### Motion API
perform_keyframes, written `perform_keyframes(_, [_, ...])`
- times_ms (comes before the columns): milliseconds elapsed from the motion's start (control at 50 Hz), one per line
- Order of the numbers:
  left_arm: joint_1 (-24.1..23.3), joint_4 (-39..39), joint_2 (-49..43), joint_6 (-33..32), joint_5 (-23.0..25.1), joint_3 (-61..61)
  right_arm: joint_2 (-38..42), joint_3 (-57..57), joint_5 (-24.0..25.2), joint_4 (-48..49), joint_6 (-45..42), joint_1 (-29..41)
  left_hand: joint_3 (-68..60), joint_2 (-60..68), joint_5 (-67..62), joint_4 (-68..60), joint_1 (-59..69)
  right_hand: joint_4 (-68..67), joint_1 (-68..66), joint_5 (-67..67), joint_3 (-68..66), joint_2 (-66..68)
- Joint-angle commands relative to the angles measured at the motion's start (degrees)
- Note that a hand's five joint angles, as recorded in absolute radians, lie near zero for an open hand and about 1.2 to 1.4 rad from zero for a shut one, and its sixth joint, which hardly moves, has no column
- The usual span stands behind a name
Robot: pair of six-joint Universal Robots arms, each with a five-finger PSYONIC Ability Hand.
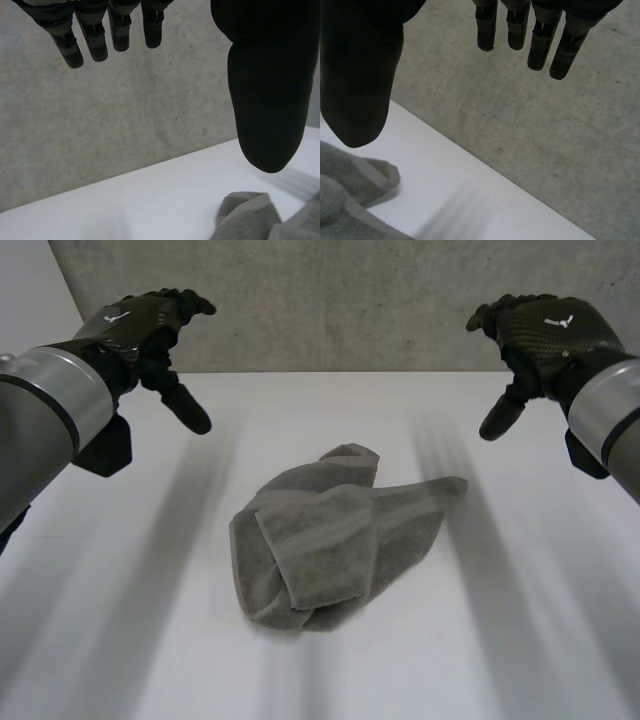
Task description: Fold the laundry
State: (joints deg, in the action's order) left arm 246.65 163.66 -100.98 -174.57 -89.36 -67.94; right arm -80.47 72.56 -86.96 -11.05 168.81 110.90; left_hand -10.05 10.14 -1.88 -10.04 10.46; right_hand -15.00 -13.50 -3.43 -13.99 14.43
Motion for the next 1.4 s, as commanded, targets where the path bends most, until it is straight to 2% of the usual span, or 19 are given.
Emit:
perform_keyframes(20, [1.6,-2.6,-0.2,-0.5,-0.1,0.3,2.9,-3.6,-1.1,-1.8,1.1,0.1,-0.5,0.4,1.3,-0.5,0.1,5.0,3.5,3.4,4.0,-4.4])
perform_keyframes(240, [2.0,-2.8,-0.1,-0.6,0.0,0.8,2.9,-2.9,-0.8,-1.5,1.1,0.2,-1.0,0.9,0.8,-1.0,0.6,5.0,3.5,3.4,4.0,-4.4])
perform_keyframes(300, [2.0,-2.7,-0.2,-0.6,0.0,0.6,2.7,-2.5,0.9,-1.2,0.9,0.5,-1.2,1.1,0.7,-1.2,0.8,5.0,3.5,3.4,4.0,-4.4])
perform_keyframes(340, [2.0,-2.6,-0.1,-0.6,0.1,0.5,2.7,-2.1,2.7,-1.2,0.3,1.5,-1.5,1.4,0.3,-1.5,1.1,5.0,3.5,3.4,4.0,-4.4])
perform_keyframes(380, [2.1,-2.1,-0.4,-0.7,0.2,0.5,3.2,-0.9,7.7,-1.6,-2.1,3.8,-1.5,1.4,0.3,-1.5,1.1,5.0,3.5,3.4,4.0,-4.4])
perform_keyframes(400, [2.1,-2.1,-0.4,-0.7,0.2,0.5,3.2,-0.9,7.7,-1.6,-2.1,3.8,-1.5,1.4,0.3,-1.5,1.1,5.0,3.5,3.4,4.0,-4.4])
perform_keyframes(440, [2.5,-0.5,-1.2,-1.6,0.2,0.0,4.5,1.7,12.2,-1.0,-7.4,5.5,-1.3,1.2,0.5,-1.4,0.9,5.0,3.5,3.4,4.0,-4.4])
perform_keyframes(520, [3.1,1.5,-3.9,-3.5,1.0,-0.9,8.0,2.5,15.6,-0.5,-14.1,8.1,-1.8,1.8,0.0,-1.9,1.4,5.0,3.5,3.4,4.0,-4.4])
perform_keyframes(620, [3.6,5.2,-8.4,-8.4,5.6,-2.1,14.0,0.3,19.6,0.6,-22.3,13.6,-2.7,2.6,-0.9,-2.7,2.3,3.9,2.4,2.3,2.9,-3.3])
perform_keyframes(660, [3.8,8.1,-11.5,-11.9,9.1,-3.4,17.5,-1.3,20.7,0.7,-25.2,15.6,-3.0,2.9,-1.2,-3.0,2.6,0.9,-0.6,-0.7,-0.1,-0.3])
perform_keyframes(780, [5.2,13.5,-15.7,-16.7,12.5,-5.7,21.3,-2.8,21.4,0.9,-27.6,19.2,-3.7,3.6,-1.9,-3.7,3.3,0.9,-0.6,-0.7,-0.1,-0.3])
perform_keyframes(820, [6.2,16.5,-17.9,-19.2,14.7,-7.2,23.9,-3.9,21.7,1.6,-31.1,21.9,-4.5,4.4,-2.7,-4.5,4.1,0.9,-0.6,-0.7,-0.1,-0.3])
perform_keyframes(940, [7.4,18.6,-20.1,-22.0,19.7,-9.1,28.0,-5.1,20.6,2.4,-39.5,24.2,-4.9,4.8,-3.0,-4.9,4.5,0.9,-0.6,-0.7,-0.1,-0.3])
perform_keyframes(980, [7.9,19.4,-21.2,-23.4,23.0,-9.8,31.0,-6.6,18.9,2.2,-45.0,25.2,-4.9,4.8,-3.0,-4.9,4.5,-1.3,-2.8,-2.9,-2.3,1.9])
perform_keyframes(1000, [7.9,19.4,-21.2,-23.4,23.0,-9.8,31.0,-6.6,18.9,2.2,-45.1,25.2,-4.9,4.8,-3.0,-4.9,4.5,-1.3,-2.8,-2.9,-2.3,1.9])
perform_keyframes(1080, [9.9,19.7,-22.2,-24.7,26.5,-11.2,34.4,-9.4,13.2,2.1,-50.1,25.5,-6.2,6.1,-4.4,-6.2,5.8,-10.0,-11.5,-11.6,-11.0,10.6])
perform_keyframes(1140, [10.9,20.1,-22.4,-25.6,29.0,-12.1,35.1,-11.3,10.9,2.2,-50.7,25.4,-8.2,8.1,-6.4,-8.2,7.8,-17.4,-18.9,-19.0,-18.4,18.0])
perform_keyframes(1260, [12.2,20.8,-22.8,-27.8,32.8,-13.6,34.5,-11.9,10.2,2.3,-49.7,25.3,-13.8,13.7,-11.9,-13.8,13.4,-24.9,-26.4,-26.4,-25.9,25.4])
perform_keyframes(1400, [12.3,20.8,-23.5,-30.0,33.3,-14.4,31.2,-9.7,9.4,2.1,-47.3,24.9,-15.1,15.0,-13.3,-15.1,14.7,-33.1,-34.6,-34.6,-34.1,33.6])
